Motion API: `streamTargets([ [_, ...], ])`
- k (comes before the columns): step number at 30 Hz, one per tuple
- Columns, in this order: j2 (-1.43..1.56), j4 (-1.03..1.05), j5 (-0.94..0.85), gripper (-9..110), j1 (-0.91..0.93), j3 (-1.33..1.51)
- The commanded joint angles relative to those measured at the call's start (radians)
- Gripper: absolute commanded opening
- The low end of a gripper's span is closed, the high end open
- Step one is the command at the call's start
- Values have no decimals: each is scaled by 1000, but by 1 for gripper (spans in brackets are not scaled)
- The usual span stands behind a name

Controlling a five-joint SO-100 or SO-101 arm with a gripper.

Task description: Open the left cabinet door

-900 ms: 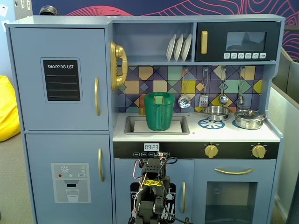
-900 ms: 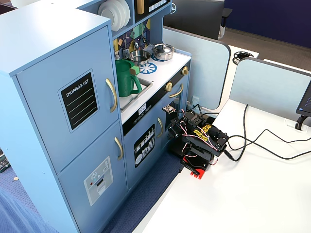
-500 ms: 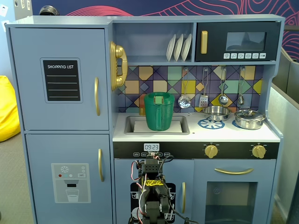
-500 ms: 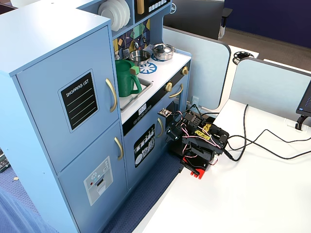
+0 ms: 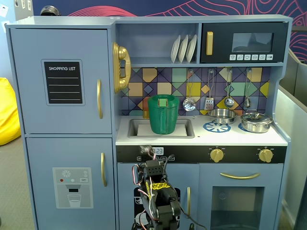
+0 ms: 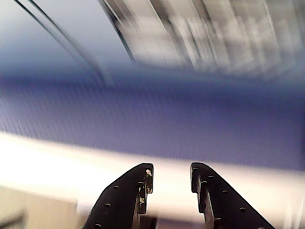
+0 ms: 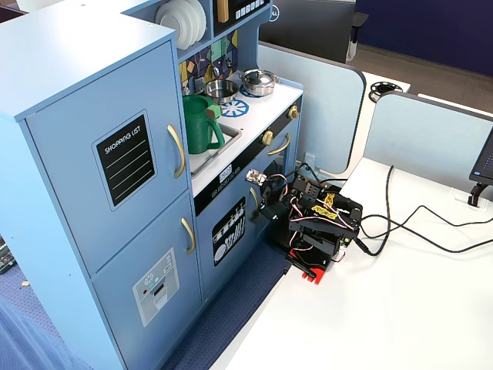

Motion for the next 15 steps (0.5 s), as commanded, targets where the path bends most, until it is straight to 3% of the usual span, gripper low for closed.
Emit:
streamTargets([
  [1, -35, -183, -72, 0, -84, -149],
  [7, -155, -362, -130, 0, -204, -344],
  [15, -397, -574, -60, 3, -281, -634],
])
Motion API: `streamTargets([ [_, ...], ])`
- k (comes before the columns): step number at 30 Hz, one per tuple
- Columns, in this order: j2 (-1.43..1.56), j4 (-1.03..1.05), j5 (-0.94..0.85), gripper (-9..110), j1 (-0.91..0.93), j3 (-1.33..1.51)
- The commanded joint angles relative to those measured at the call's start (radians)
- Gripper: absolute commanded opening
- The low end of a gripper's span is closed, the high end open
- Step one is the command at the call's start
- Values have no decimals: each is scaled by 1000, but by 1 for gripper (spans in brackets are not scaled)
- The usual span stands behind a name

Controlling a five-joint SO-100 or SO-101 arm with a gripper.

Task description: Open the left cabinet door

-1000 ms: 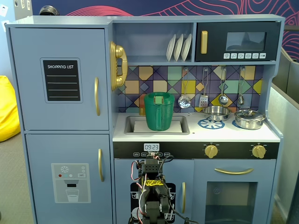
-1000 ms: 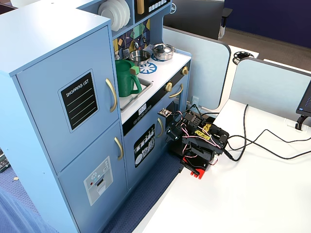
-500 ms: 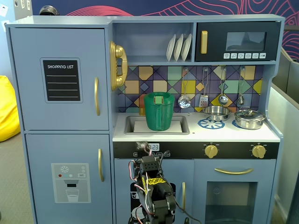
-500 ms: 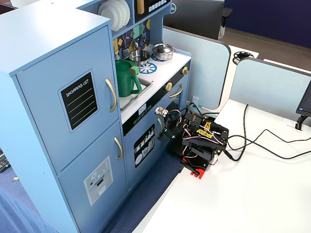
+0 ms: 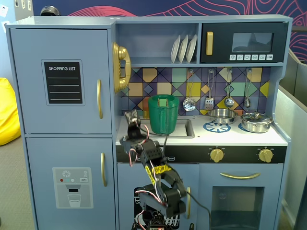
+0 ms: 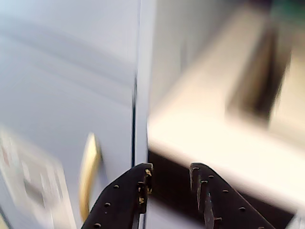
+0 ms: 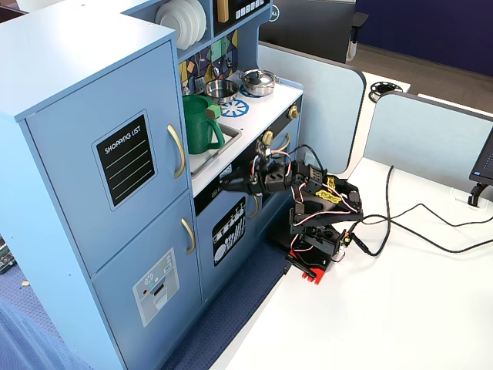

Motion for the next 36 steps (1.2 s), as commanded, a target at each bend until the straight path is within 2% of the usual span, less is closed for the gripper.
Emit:
streamTargets([
  [1, -100, -110, 26, 4, -51, -184],
  [11, -308, -250, 21, 6, -152, -408],
  [17, -423, -393, 117, 13, -170, -495],
  [29, -588, -499, 77, 19, -218, -614],
  [36, -635, -520, 32, 18, -276, -634],
])
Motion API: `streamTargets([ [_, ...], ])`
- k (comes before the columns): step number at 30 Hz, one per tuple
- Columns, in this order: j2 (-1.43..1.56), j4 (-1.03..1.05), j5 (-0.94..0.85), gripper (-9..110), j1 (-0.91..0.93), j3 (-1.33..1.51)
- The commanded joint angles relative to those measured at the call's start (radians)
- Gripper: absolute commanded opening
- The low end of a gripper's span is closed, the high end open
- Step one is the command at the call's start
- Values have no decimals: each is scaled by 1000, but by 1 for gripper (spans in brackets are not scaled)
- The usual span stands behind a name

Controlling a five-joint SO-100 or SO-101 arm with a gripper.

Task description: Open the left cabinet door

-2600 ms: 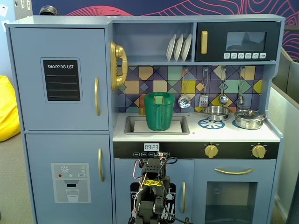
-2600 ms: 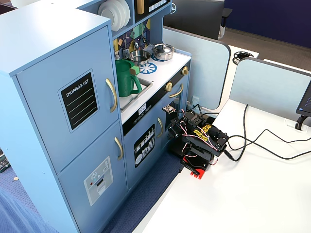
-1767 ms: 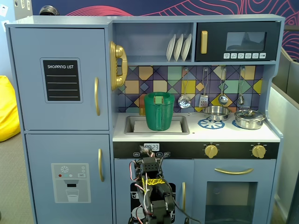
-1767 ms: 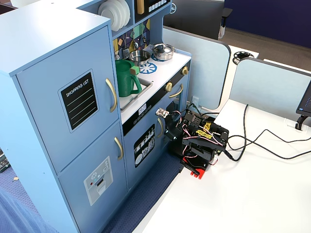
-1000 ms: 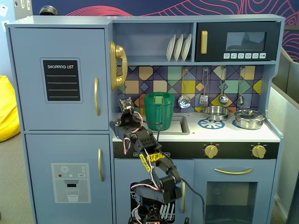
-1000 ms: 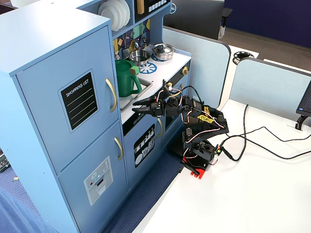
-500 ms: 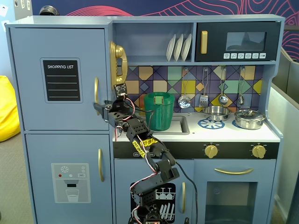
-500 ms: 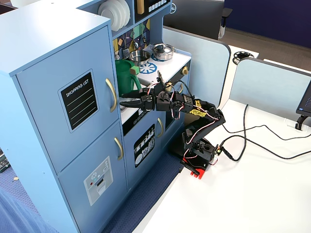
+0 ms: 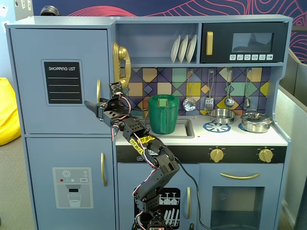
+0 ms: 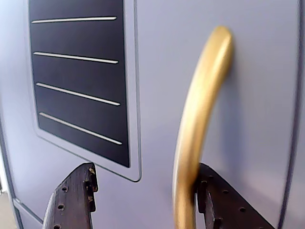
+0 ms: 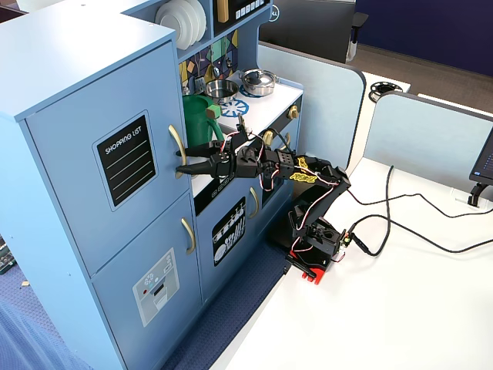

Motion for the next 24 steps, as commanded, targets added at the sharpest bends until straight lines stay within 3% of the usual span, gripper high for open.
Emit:
streamTargets([
  [1, -2, -41, -55, 18, -60, -64],
  [11, 84, -60, -213, 16, -250, 38],
  [24, 453, -5, -241, 15, -173, 308],
])
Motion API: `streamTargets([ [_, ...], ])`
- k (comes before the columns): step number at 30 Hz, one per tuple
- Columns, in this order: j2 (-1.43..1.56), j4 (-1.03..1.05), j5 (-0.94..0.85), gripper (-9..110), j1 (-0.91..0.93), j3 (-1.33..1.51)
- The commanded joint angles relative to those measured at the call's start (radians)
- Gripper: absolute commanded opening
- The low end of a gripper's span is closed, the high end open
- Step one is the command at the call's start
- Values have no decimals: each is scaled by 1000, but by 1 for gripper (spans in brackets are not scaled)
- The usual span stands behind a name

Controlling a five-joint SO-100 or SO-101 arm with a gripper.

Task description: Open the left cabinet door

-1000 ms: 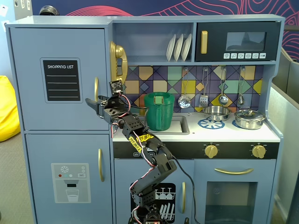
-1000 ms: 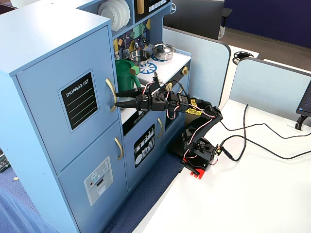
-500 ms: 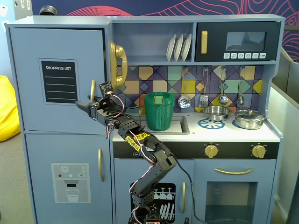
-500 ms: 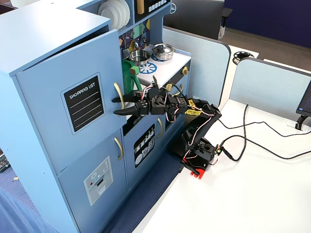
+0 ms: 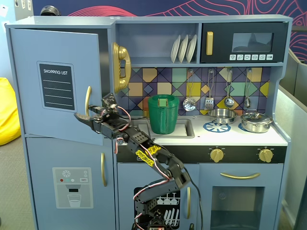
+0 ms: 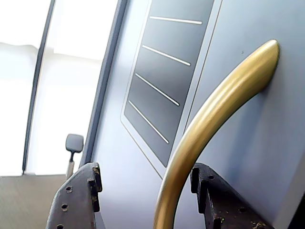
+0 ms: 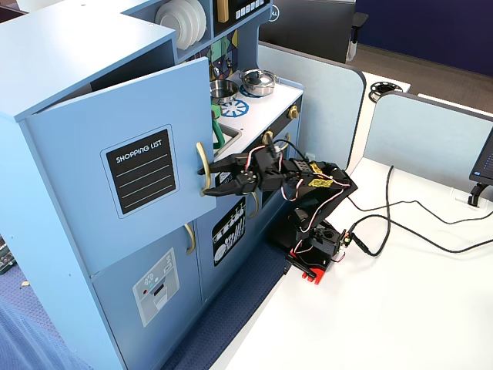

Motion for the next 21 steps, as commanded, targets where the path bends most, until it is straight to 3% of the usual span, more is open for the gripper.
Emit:
streamTargets([
  [1, 150, 40, 18, 15, 64, 51],
  [14, 342, 218, 178, 14, 382, 189],
  [21, 181, 77, 172, 12, 426, 192],
])
